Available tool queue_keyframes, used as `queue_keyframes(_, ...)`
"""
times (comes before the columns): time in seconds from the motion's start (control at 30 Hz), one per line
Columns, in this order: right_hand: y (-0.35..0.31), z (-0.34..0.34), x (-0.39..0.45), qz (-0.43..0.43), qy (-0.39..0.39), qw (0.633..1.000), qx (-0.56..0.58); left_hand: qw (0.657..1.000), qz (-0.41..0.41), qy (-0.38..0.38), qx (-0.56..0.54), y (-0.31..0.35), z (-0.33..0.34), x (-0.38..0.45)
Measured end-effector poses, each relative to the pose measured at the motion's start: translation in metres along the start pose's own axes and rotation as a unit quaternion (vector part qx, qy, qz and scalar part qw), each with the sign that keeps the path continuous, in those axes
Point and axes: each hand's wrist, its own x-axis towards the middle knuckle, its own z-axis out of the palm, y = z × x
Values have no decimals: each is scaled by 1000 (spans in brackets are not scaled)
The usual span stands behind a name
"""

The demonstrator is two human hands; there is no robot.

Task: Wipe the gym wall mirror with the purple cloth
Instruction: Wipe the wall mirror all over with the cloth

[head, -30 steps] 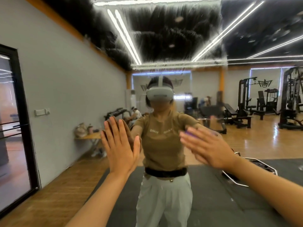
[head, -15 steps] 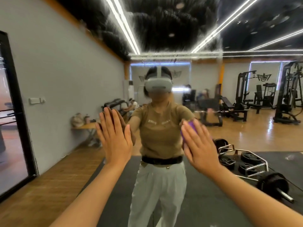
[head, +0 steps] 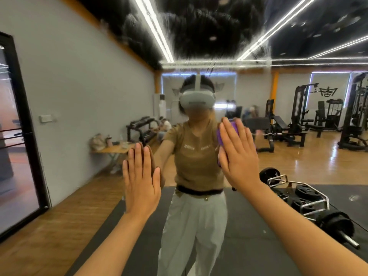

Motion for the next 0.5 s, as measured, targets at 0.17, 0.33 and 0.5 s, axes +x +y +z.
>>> queue_keyframes(0.17, -4, 0, 11, 32, 11, 999, 16, 1000, 17, 3, 12, -3, 0, 4)
queue_keyframes(0.33, -12, 4, -32, 32, -6, 999, 0, 999, 45, 12, 24, -12, 3, -3)
queue_keyframes(0.5, -20, 17, -102, -1, -8, 1000, -16, 995, 87, 54, 21, -26, 17, -12)
